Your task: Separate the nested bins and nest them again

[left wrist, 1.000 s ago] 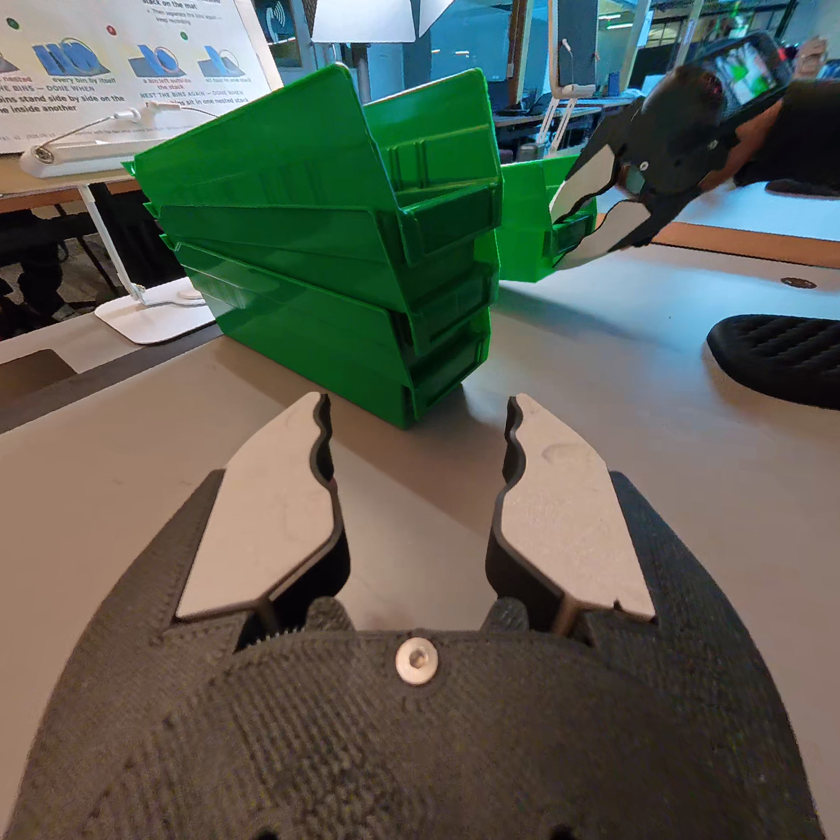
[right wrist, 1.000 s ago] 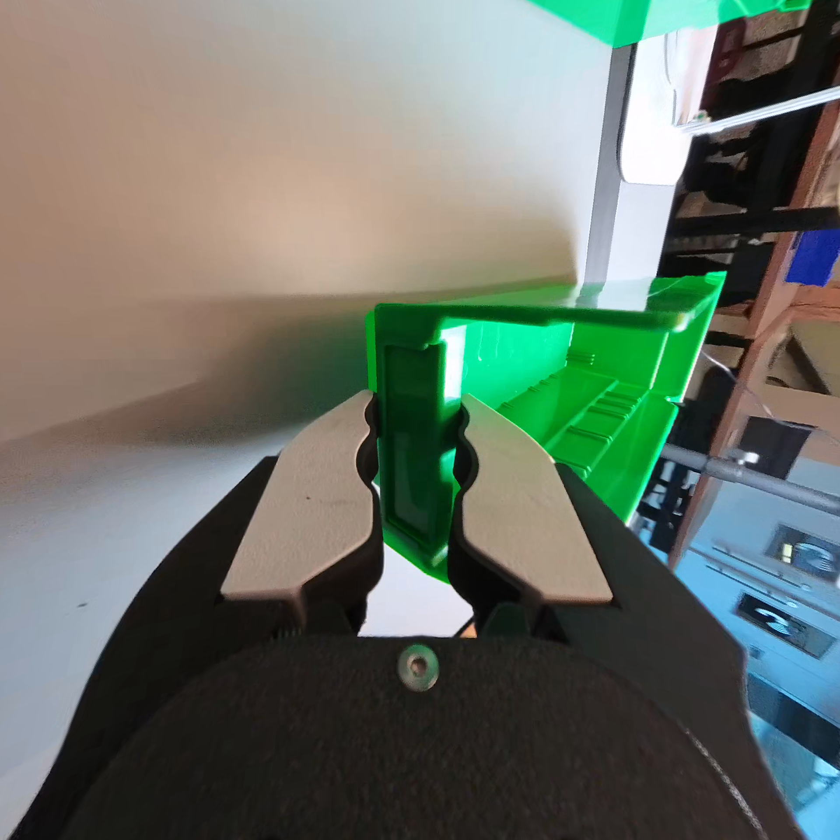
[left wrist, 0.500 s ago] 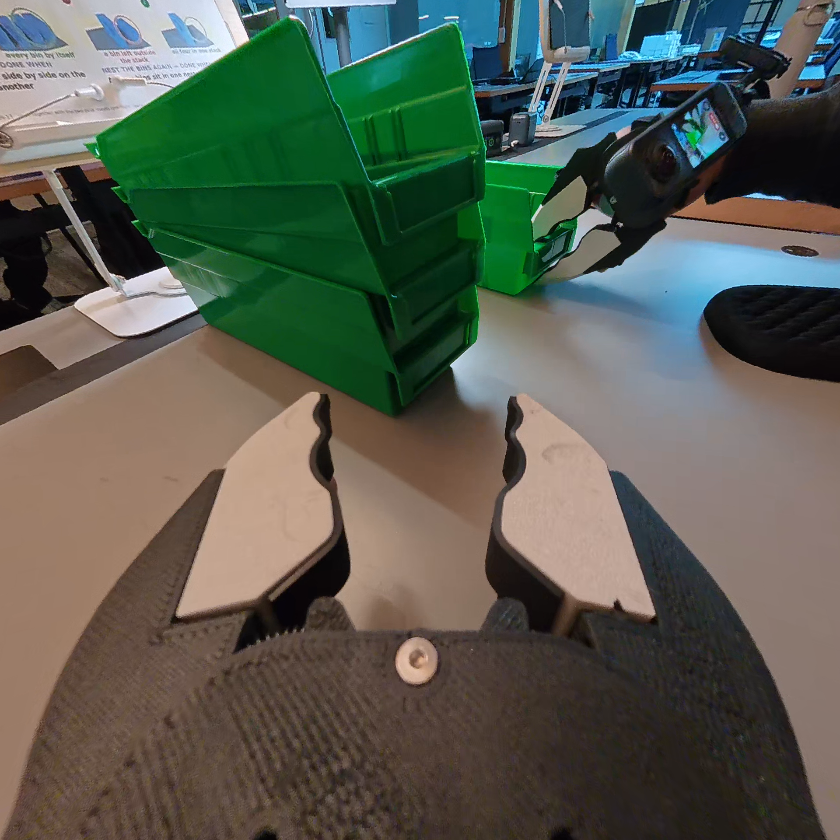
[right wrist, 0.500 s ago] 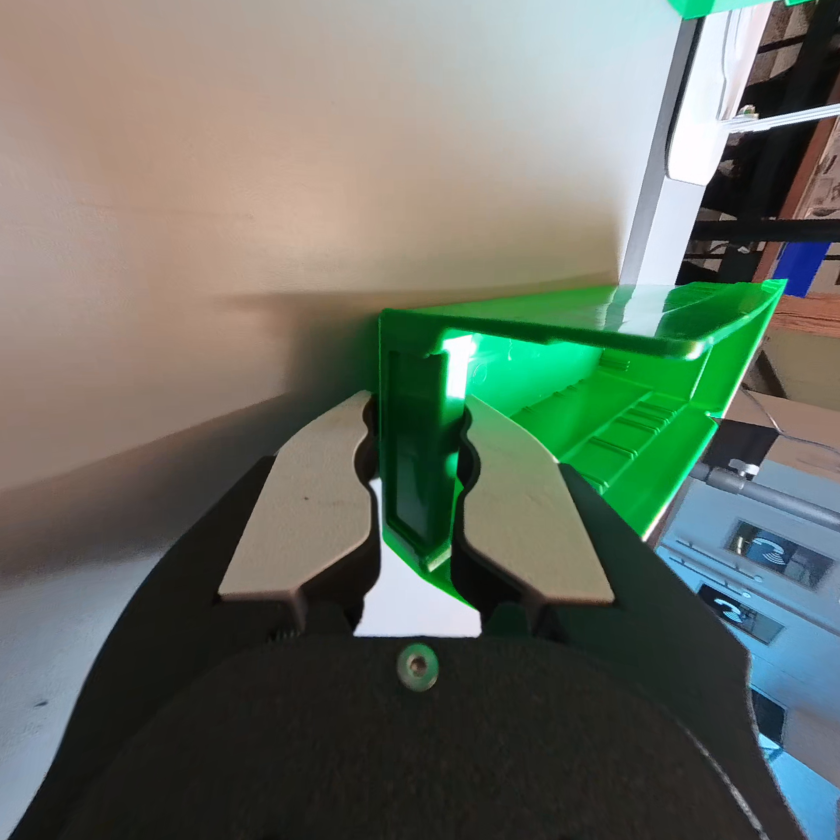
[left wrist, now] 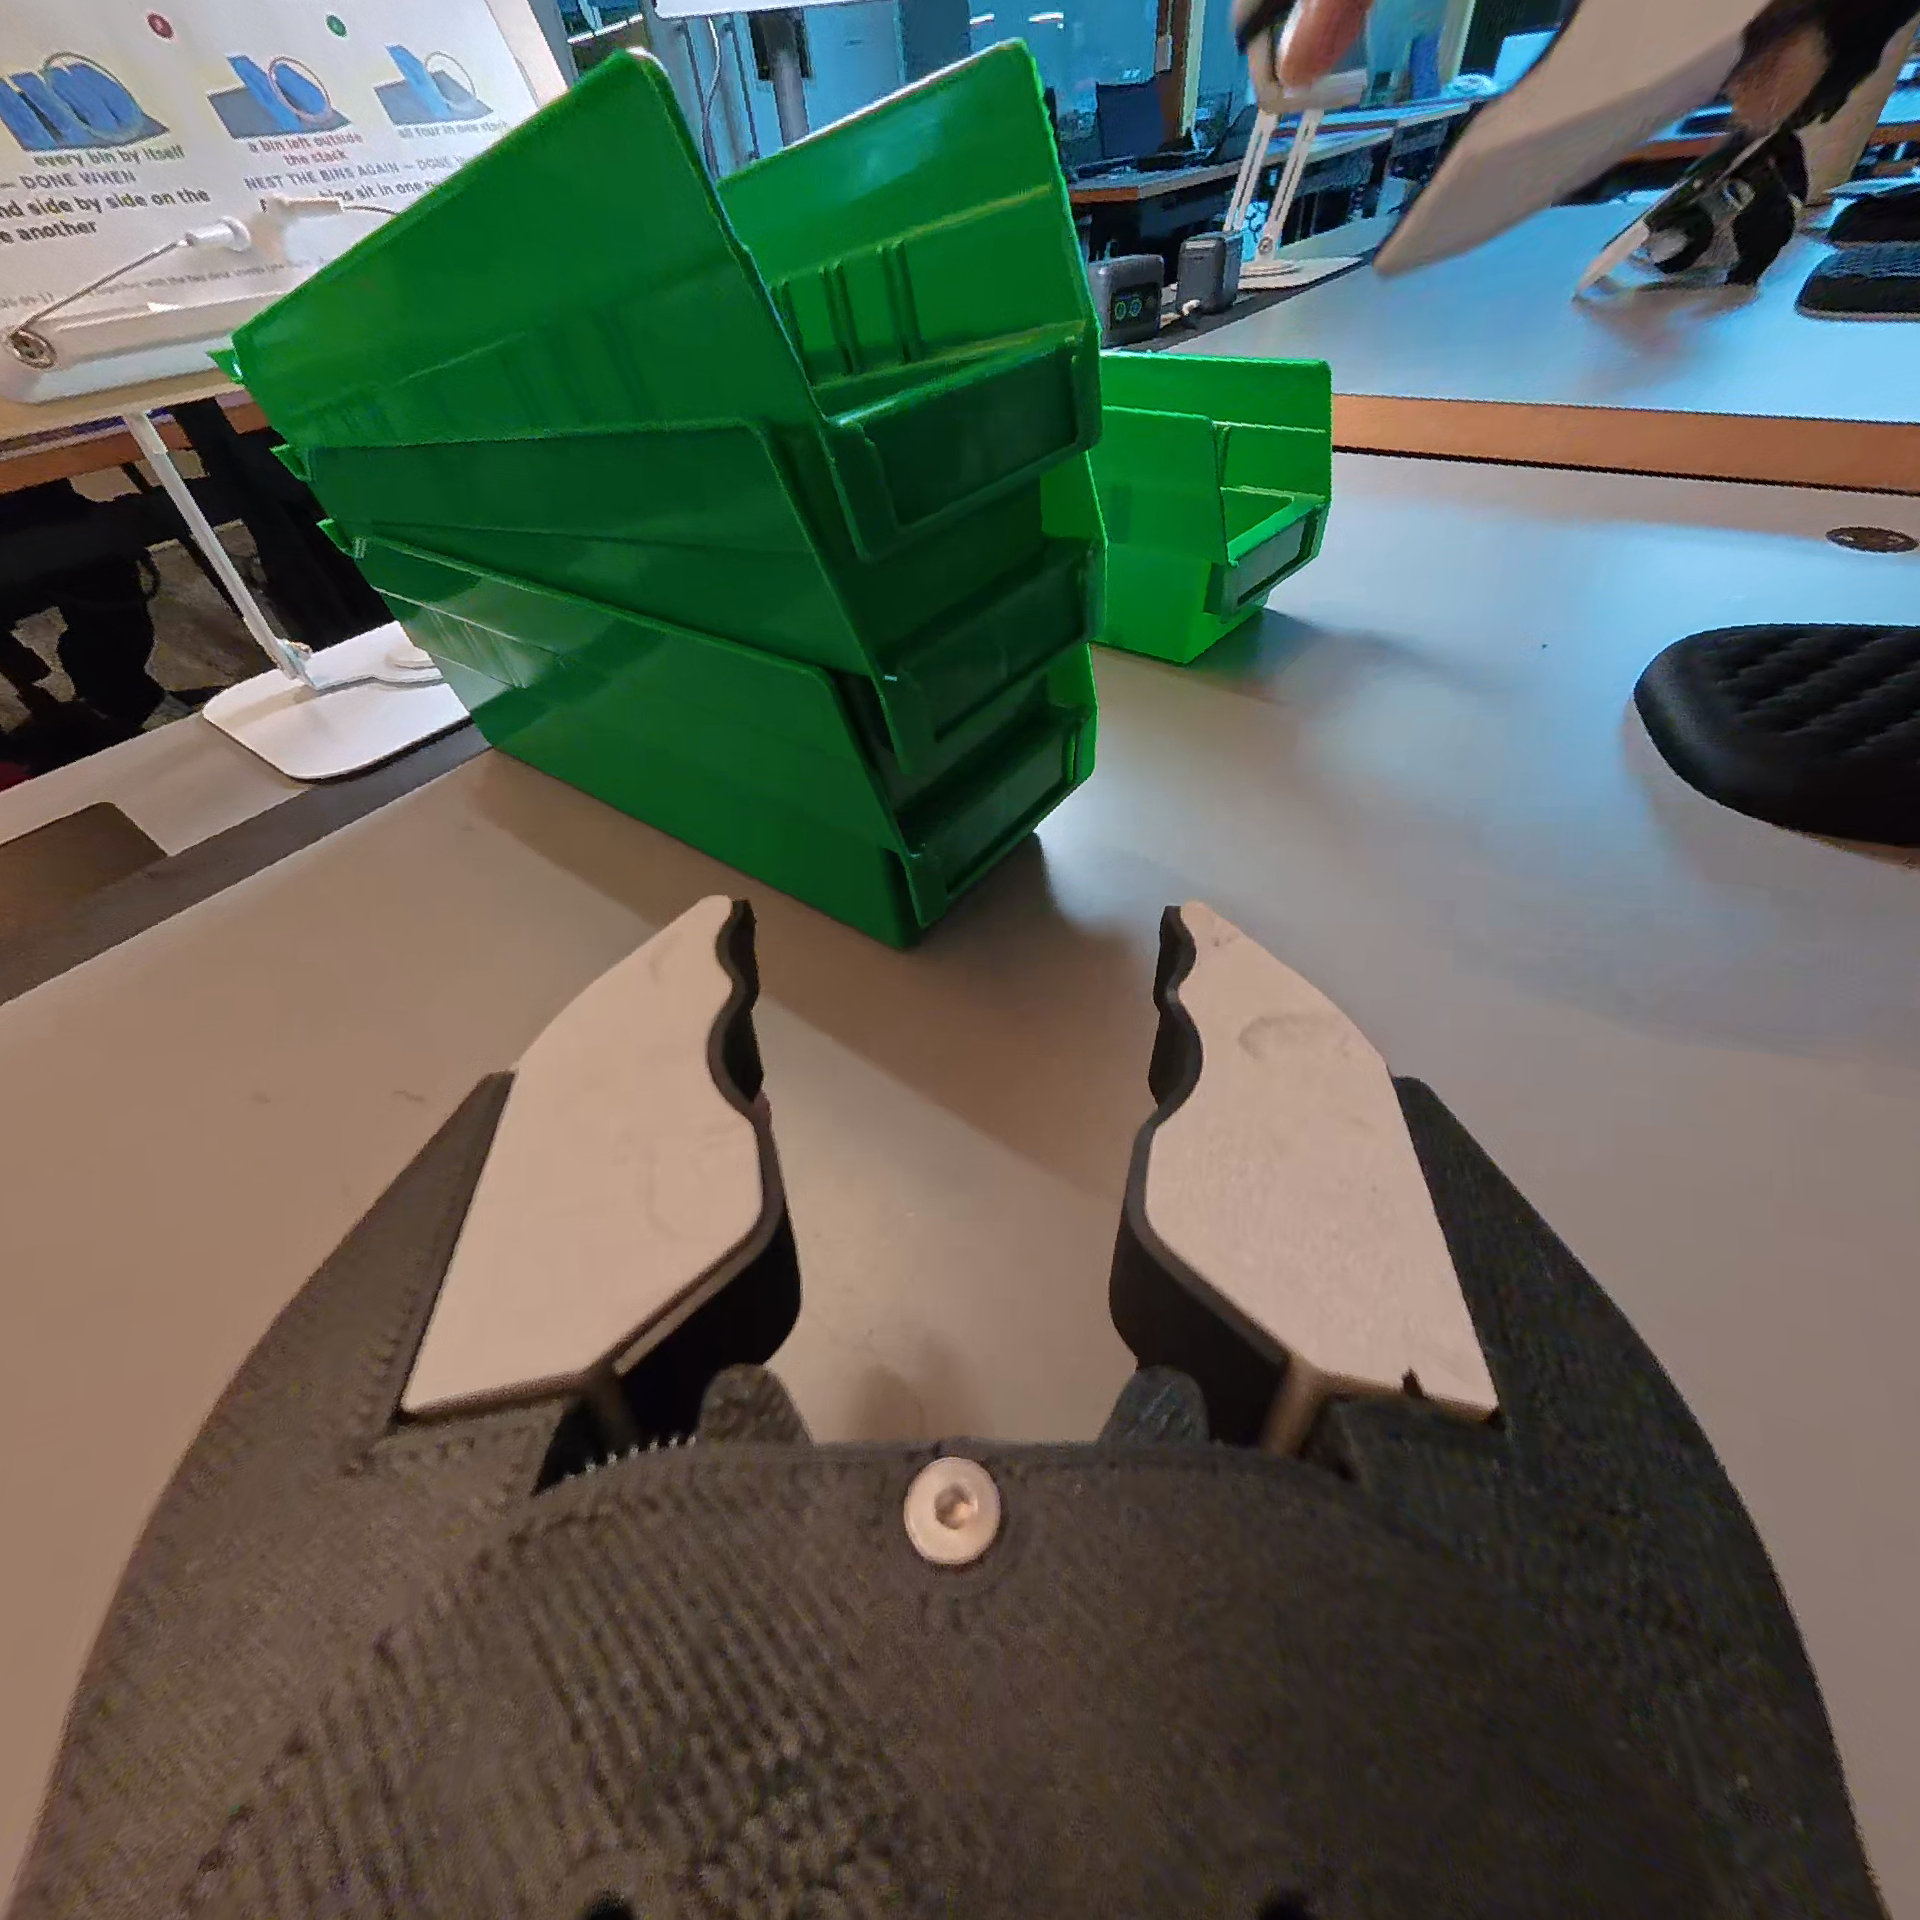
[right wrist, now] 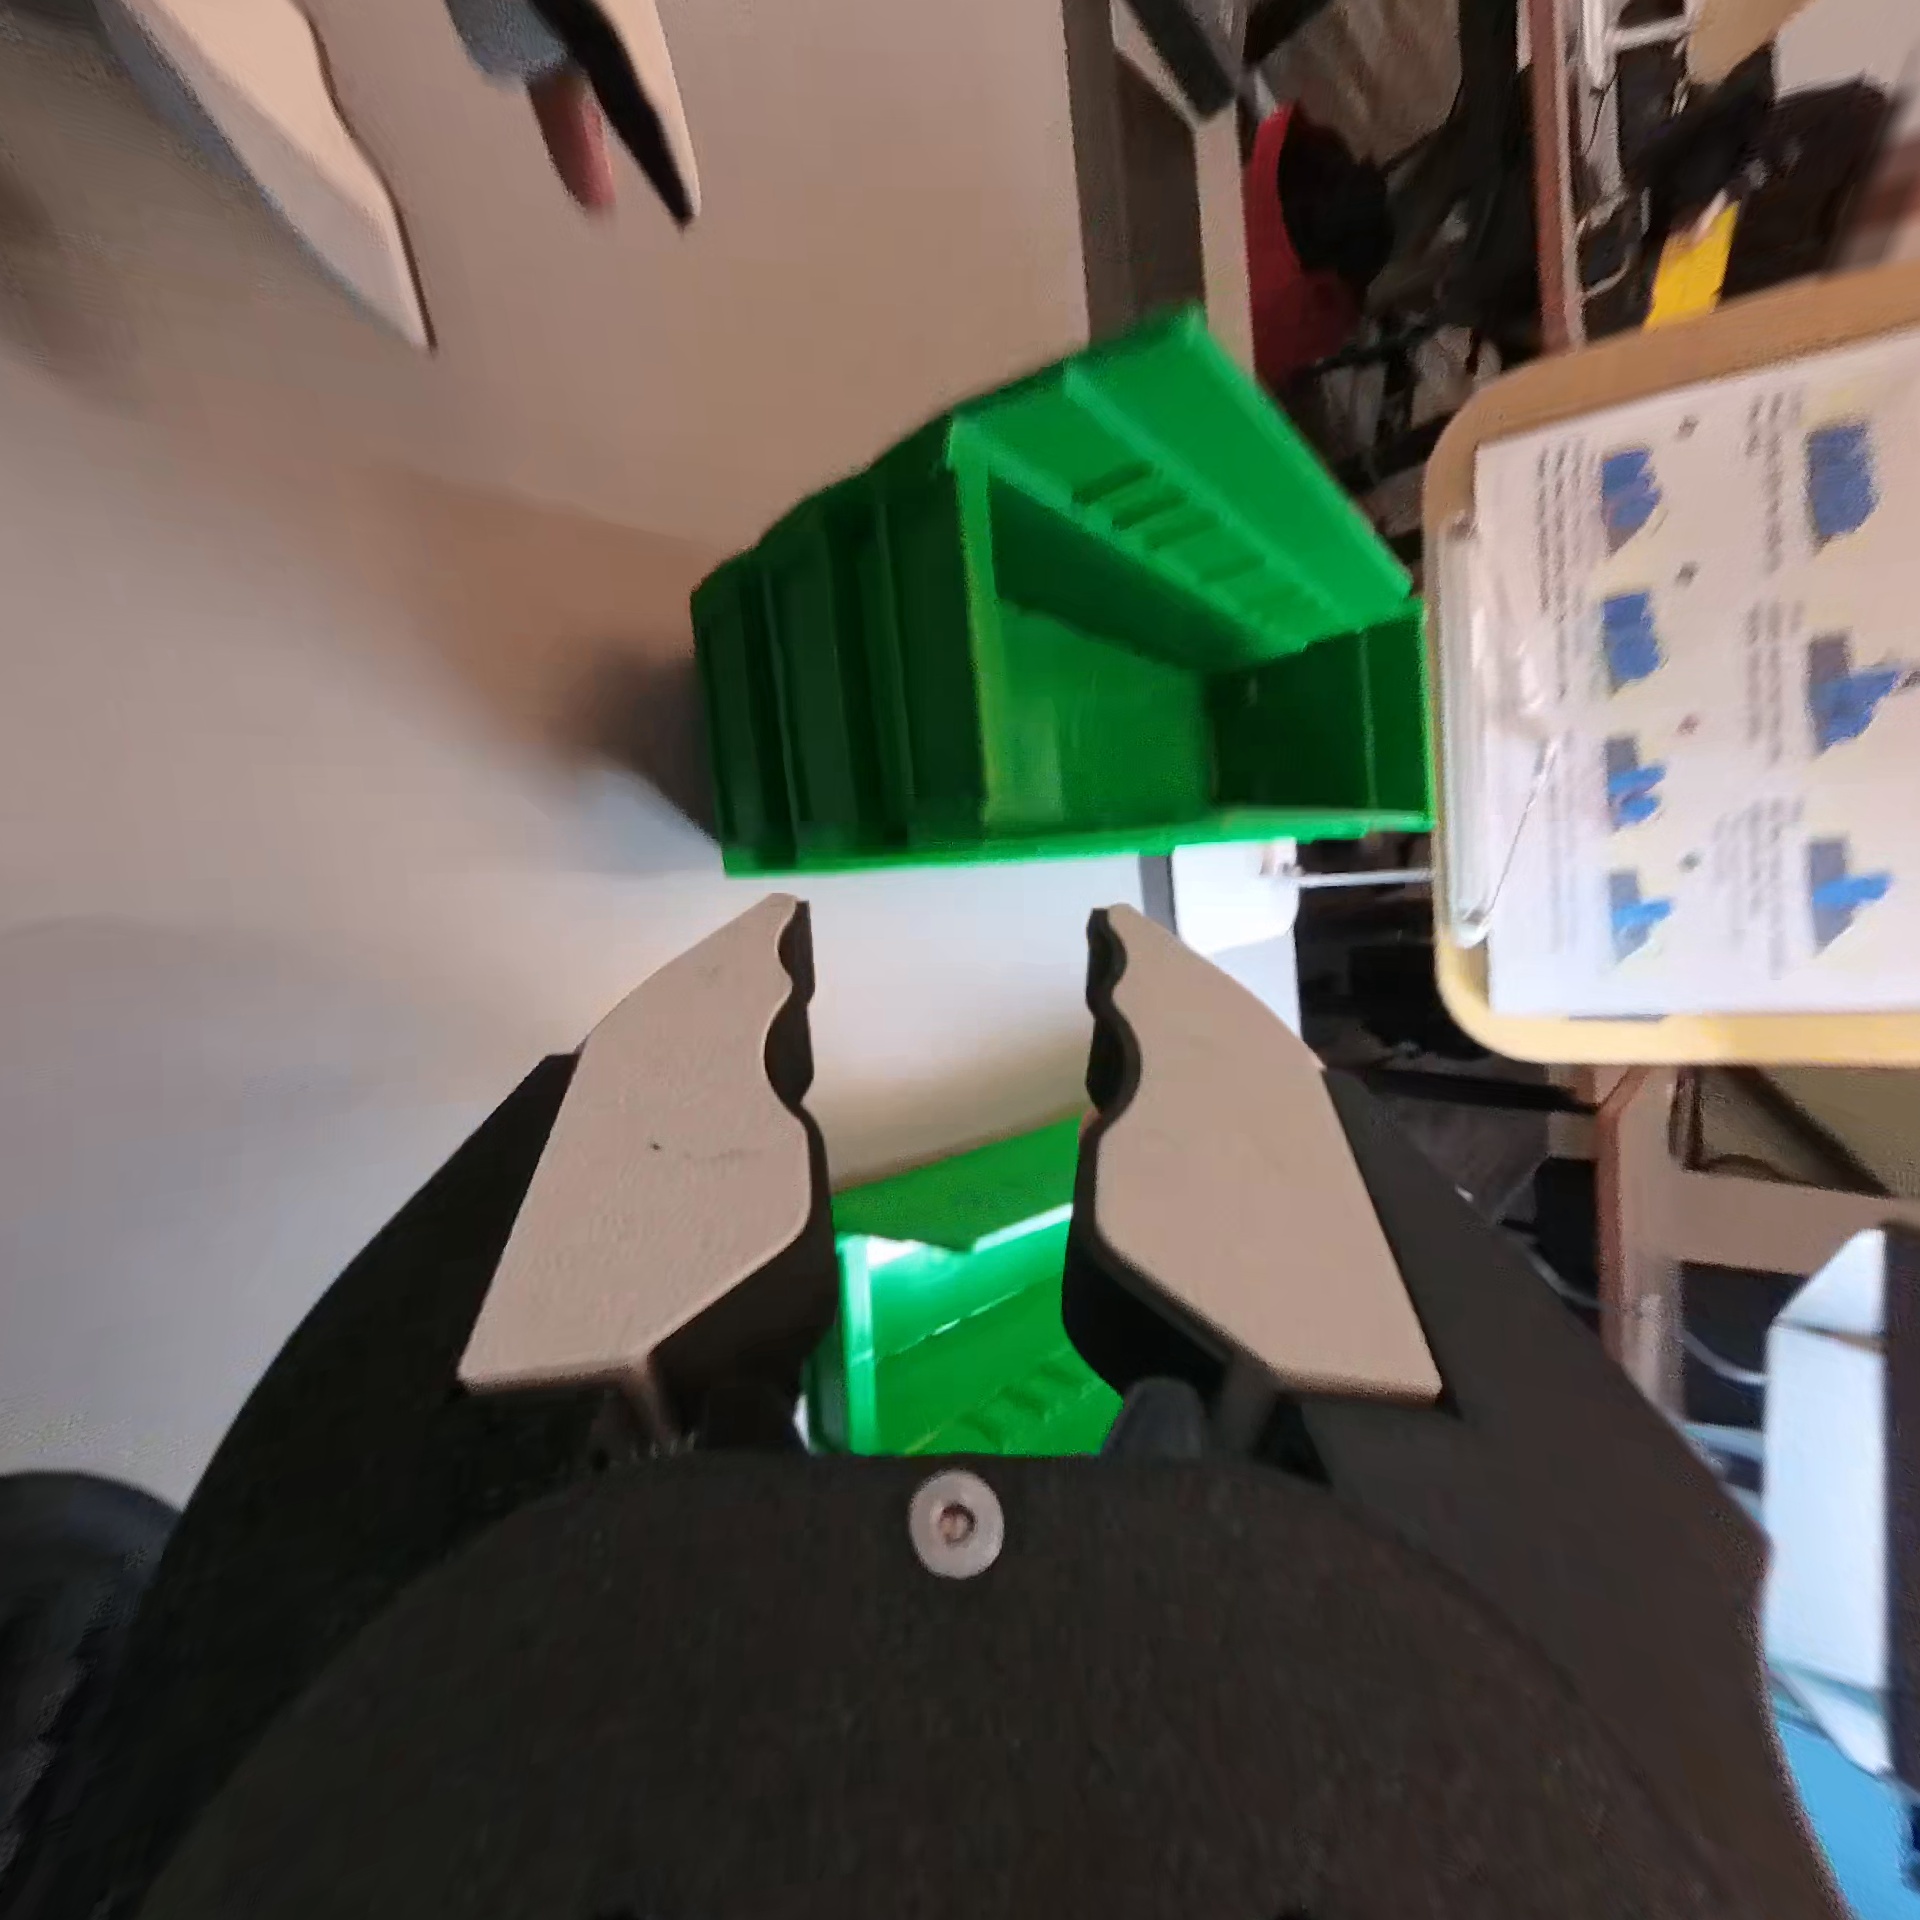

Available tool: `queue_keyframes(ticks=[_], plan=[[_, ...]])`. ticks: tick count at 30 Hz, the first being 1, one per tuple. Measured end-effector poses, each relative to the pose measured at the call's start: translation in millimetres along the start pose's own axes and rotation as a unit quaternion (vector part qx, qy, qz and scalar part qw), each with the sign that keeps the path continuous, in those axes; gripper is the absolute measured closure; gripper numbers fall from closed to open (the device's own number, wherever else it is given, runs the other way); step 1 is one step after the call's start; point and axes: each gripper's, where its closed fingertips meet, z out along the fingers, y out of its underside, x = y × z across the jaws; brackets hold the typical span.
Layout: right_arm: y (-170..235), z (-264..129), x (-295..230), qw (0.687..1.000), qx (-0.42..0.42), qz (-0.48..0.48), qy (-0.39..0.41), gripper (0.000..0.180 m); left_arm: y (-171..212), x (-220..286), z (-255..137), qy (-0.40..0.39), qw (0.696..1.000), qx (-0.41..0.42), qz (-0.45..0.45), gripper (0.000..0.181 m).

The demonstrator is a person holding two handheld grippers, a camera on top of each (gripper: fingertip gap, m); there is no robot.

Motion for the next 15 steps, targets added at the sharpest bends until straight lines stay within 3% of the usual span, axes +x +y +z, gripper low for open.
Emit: queue_keyframes(ticks=[6,15], plan=[[-53,35,1,0.998,-0.019,-0.047,-0.038,0.130,-7,1,-5,0.001,1.000,0.012,0.001,0.107],[-33,100,-8,0.987,-0.126,-0.057,-0.078,0.138,-16,8,-10,0.012,1.000,0.026,0.003,0.108]])
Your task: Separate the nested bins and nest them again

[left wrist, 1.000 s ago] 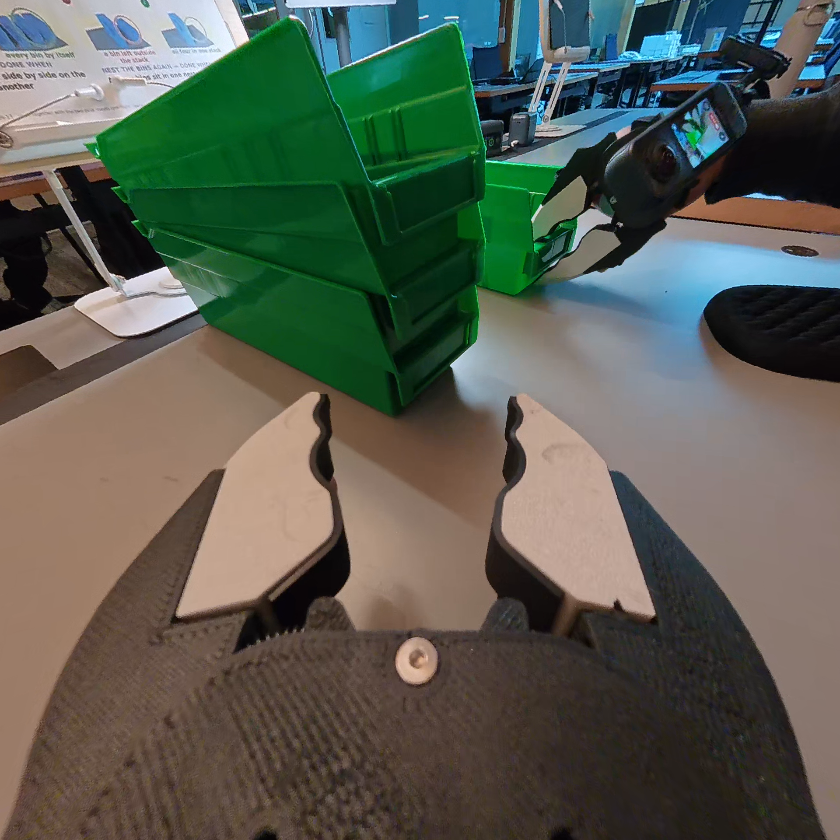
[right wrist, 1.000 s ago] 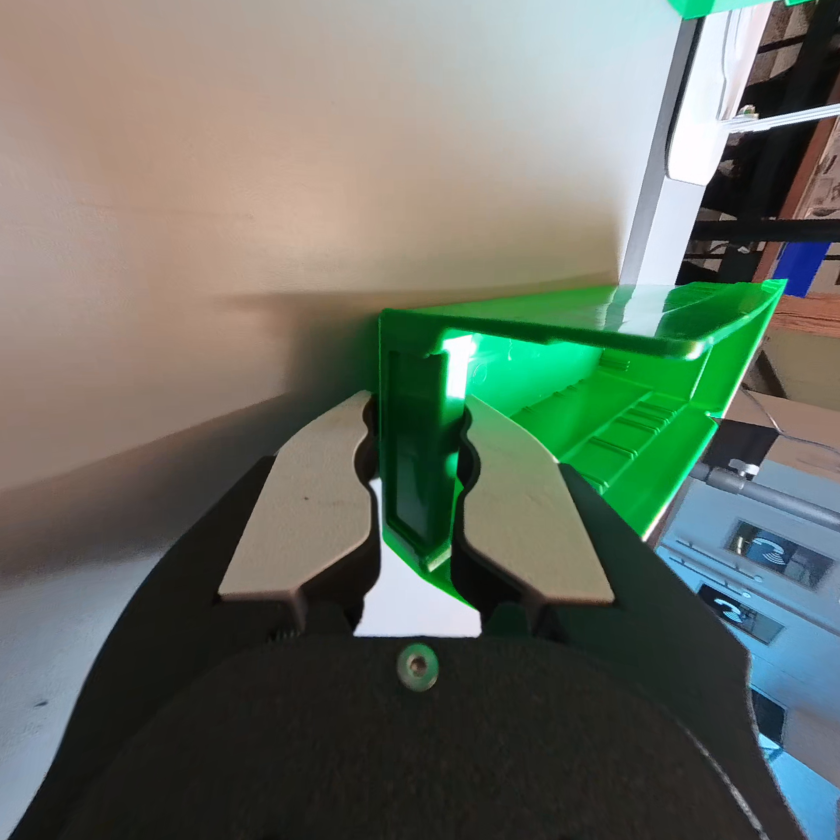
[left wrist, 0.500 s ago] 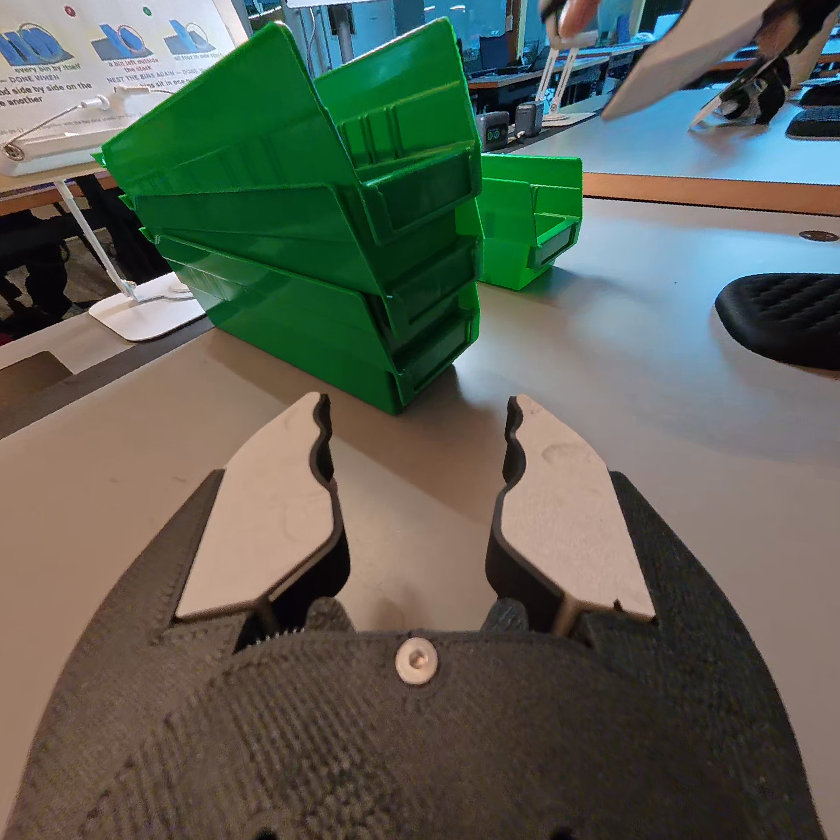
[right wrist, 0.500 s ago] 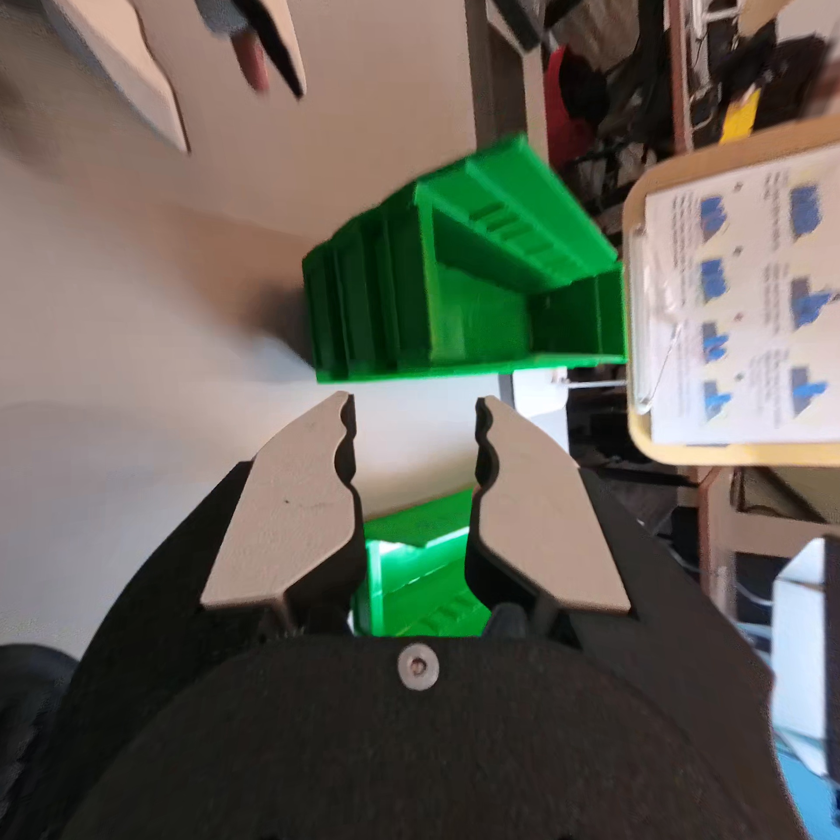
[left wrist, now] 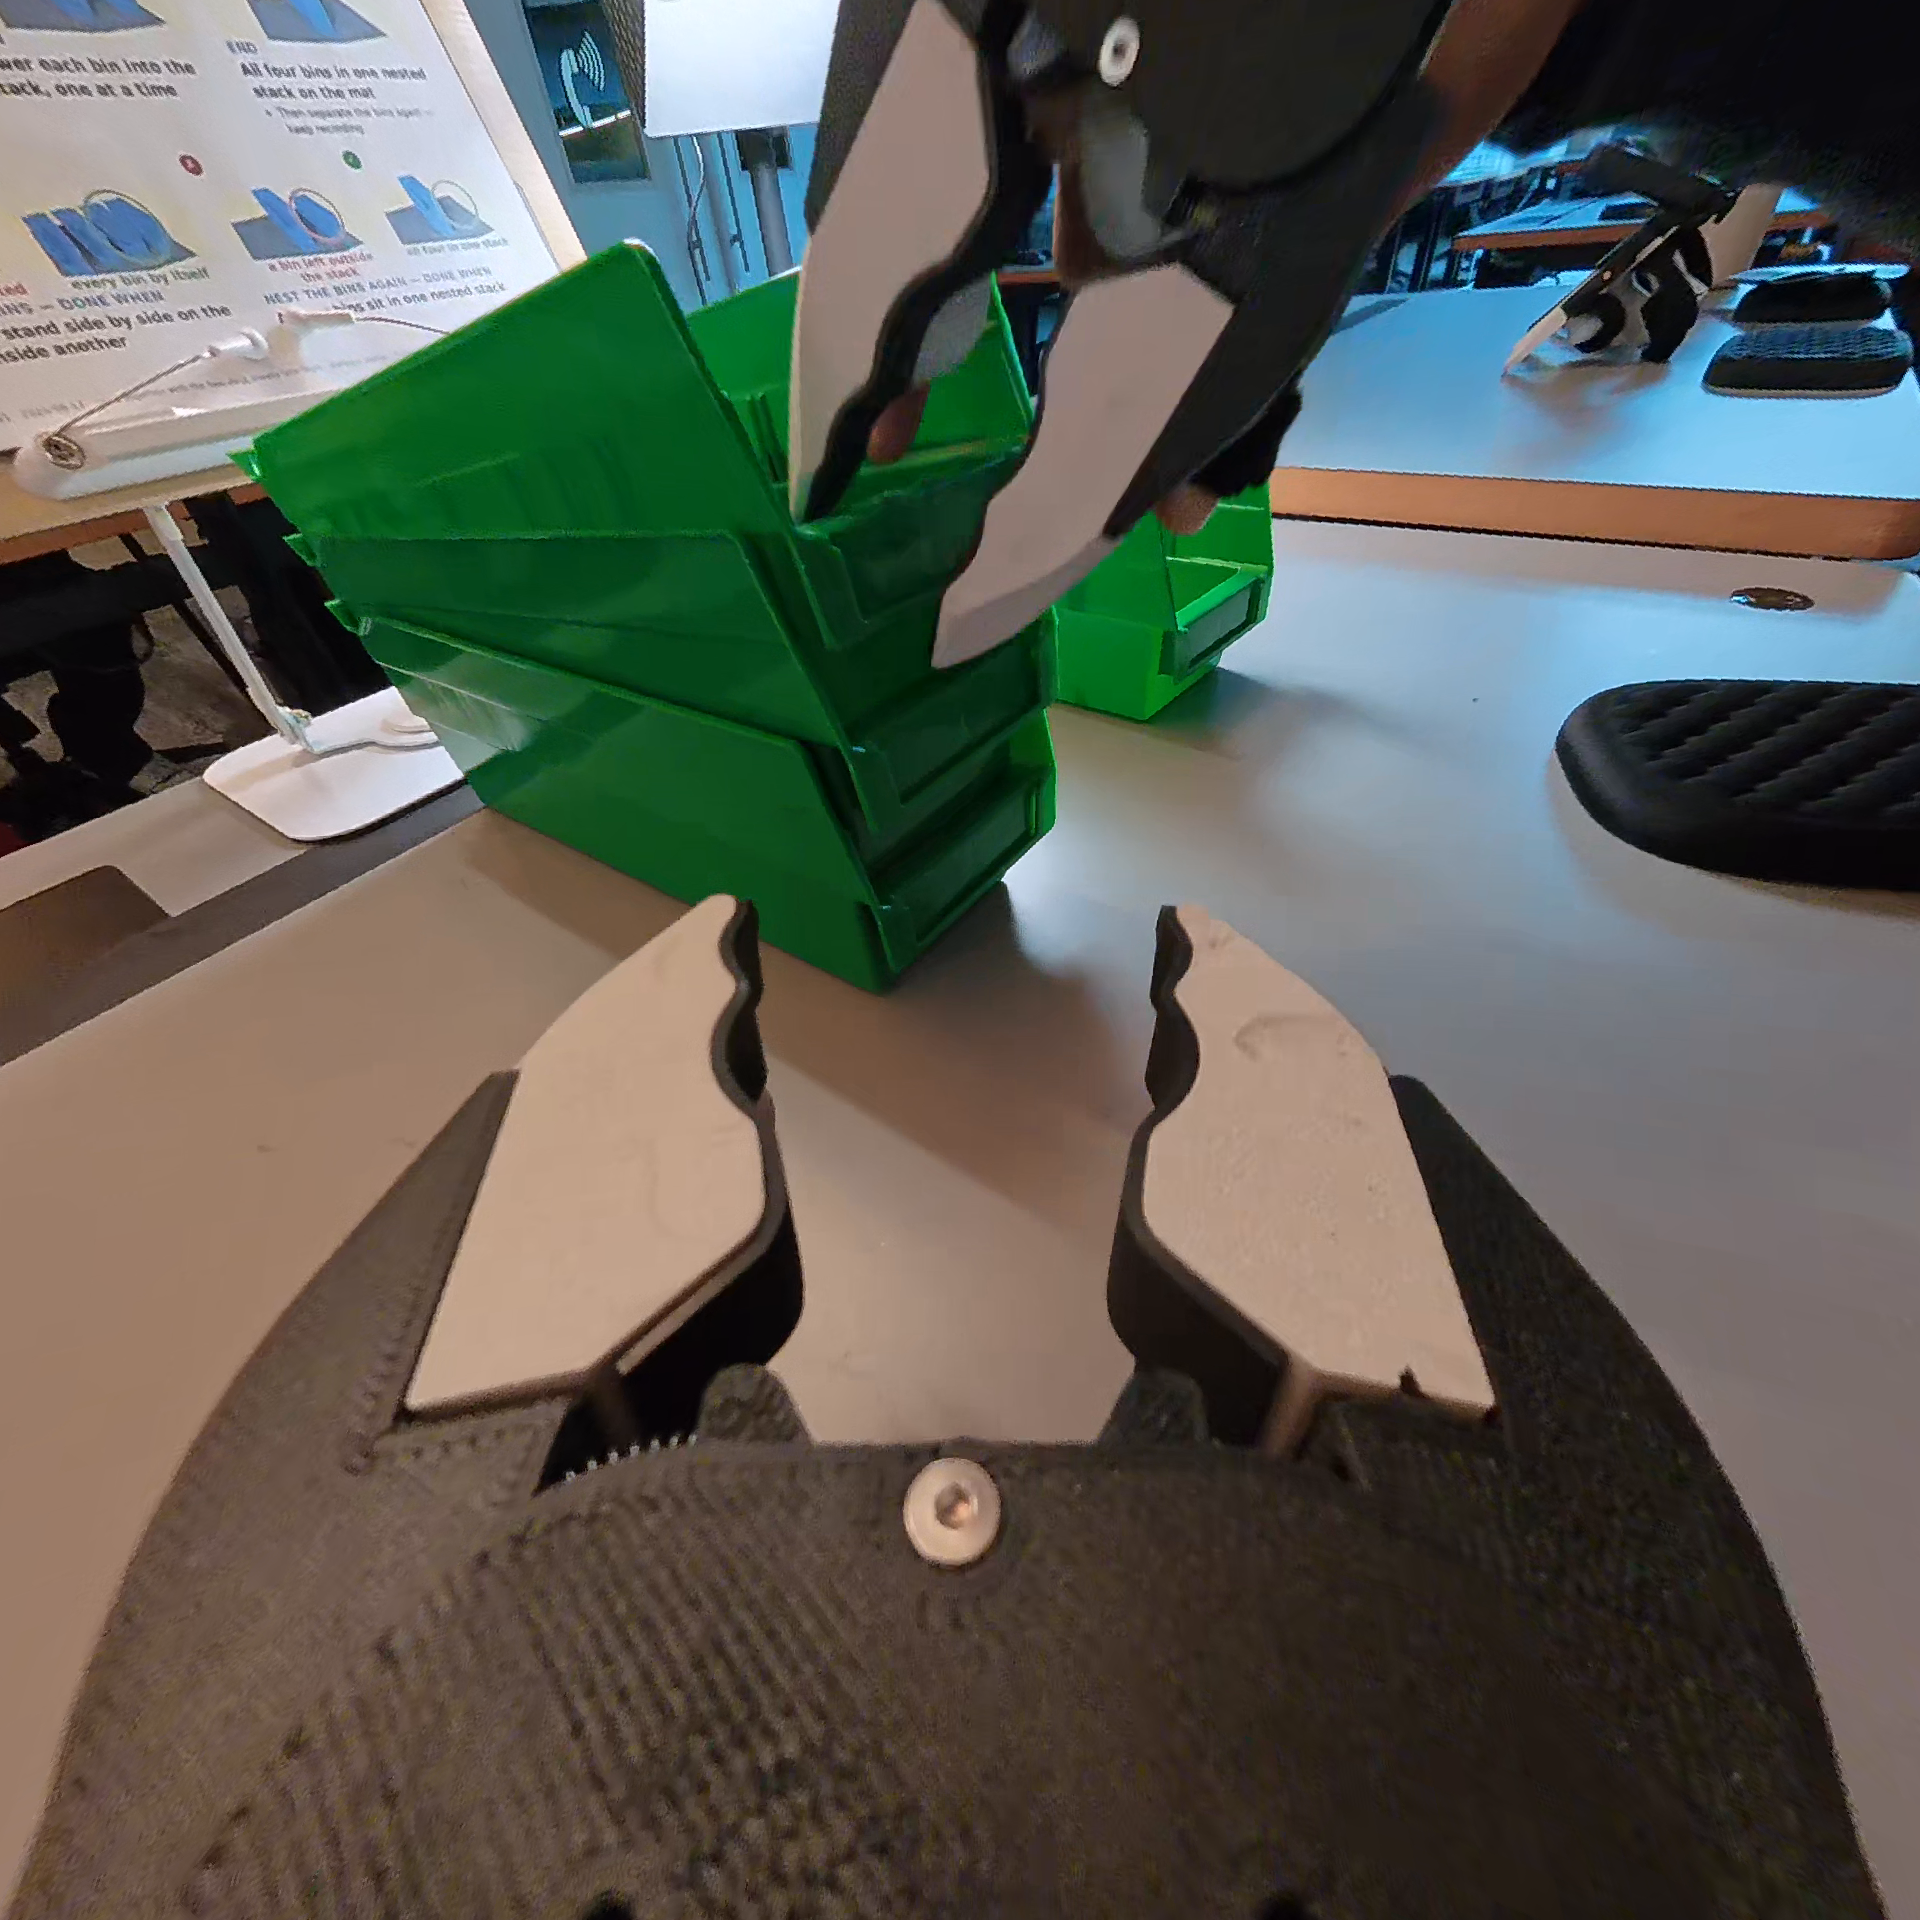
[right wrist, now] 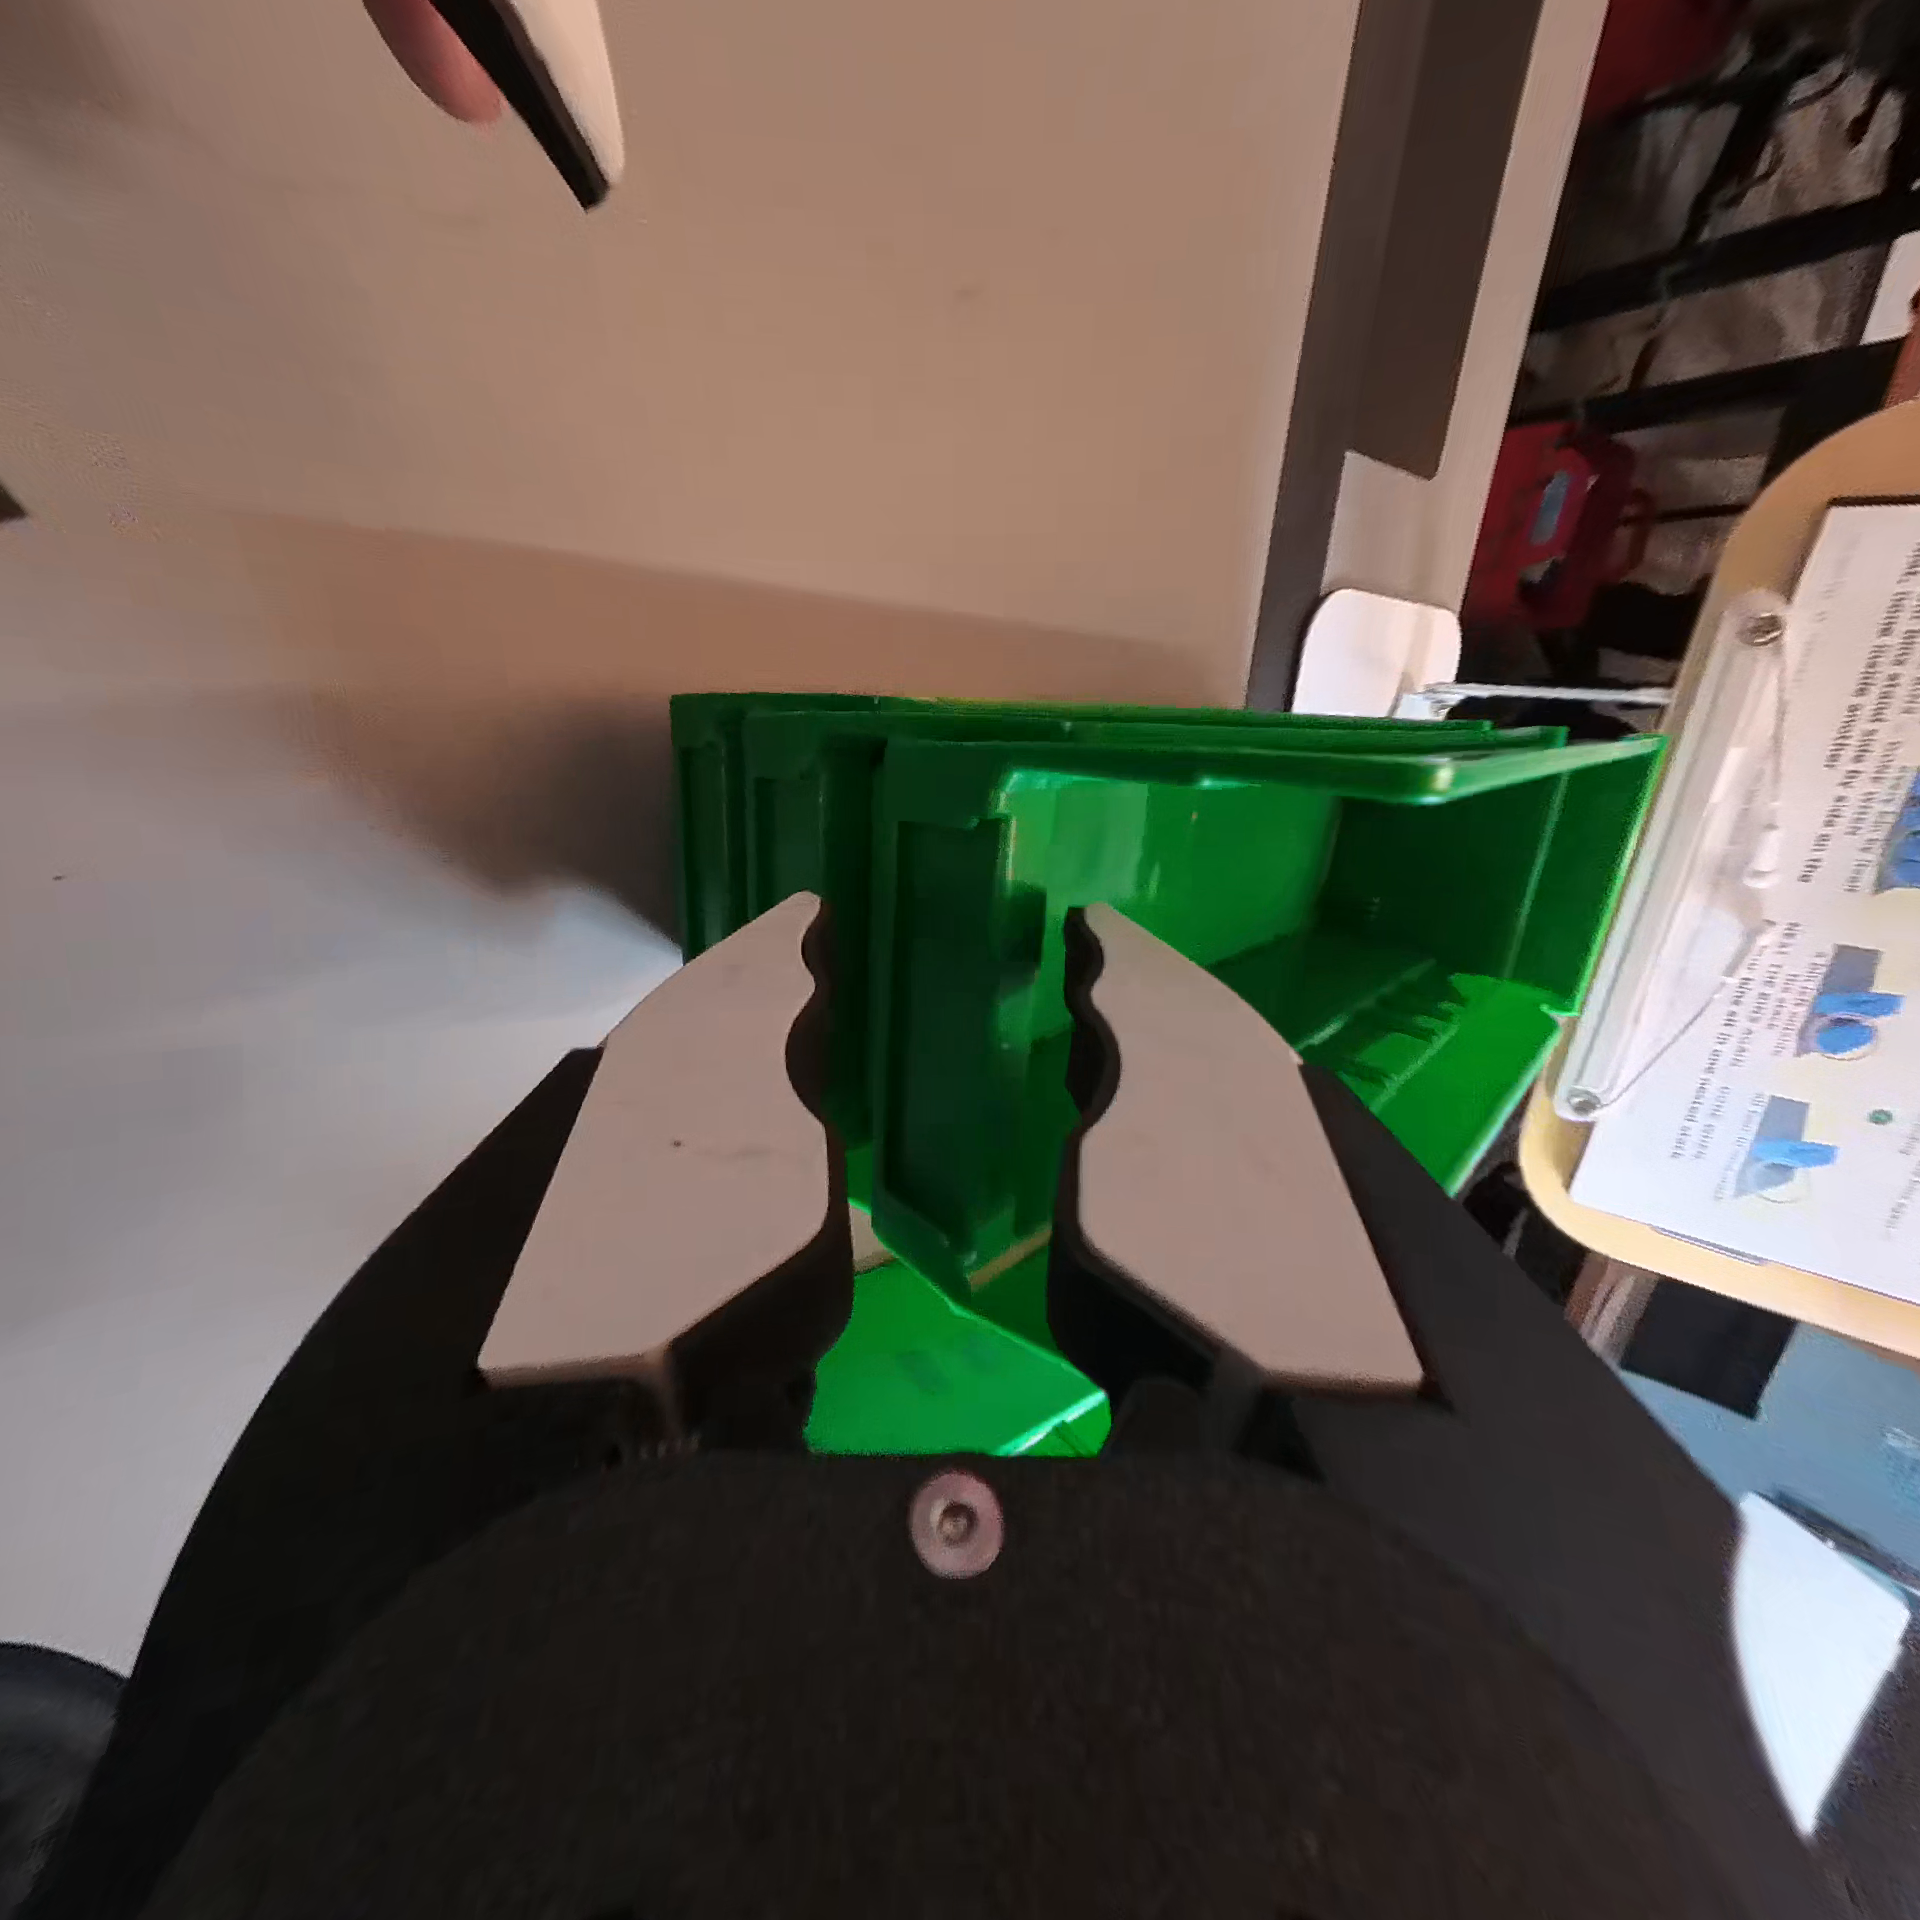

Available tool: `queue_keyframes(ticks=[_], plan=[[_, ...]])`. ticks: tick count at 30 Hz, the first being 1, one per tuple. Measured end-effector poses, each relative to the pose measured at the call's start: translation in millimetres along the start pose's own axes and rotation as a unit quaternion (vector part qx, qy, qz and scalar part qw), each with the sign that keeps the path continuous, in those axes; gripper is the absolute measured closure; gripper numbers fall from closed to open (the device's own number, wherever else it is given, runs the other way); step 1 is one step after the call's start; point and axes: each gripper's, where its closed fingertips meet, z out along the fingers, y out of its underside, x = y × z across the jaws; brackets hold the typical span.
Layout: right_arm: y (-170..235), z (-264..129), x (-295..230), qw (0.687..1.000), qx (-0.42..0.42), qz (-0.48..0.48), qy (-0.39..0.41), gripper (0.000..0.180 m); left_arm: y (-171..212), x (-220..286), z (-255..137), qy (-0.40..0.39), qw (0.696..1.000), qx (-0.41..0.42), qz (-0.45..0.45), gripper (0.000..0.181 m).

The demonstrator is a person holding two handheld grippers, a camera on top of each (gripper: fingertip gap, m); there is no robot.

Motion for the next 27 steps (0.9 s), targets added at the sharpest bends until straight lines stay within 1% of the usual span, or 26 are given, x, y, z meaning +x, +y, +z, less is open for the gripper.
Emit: queue_keyframes(ticks=[6,12,18,27], plan=[[9,16,0,1.000,-0.027,-0.003,0.006,0.149,0,1,0,0.003,1.000,-0.001,-0.003,0.109],[8,14,2,1.000,-0.010,-0.010,-0.005,0.151,2,1,1,0.003,1.000,-0.005,-0.002,0.109],[0,-6,13,0.999,0.017,0.008,-0.029,0.150,6,1,2,0.006,1.000,-0.011,-0.004,0.109],[-16,-48,28,0.995,0.068,0.038,-0.055,0.148,6,1,2,0.005,1.000,-0.012,-0.004,0.110]])
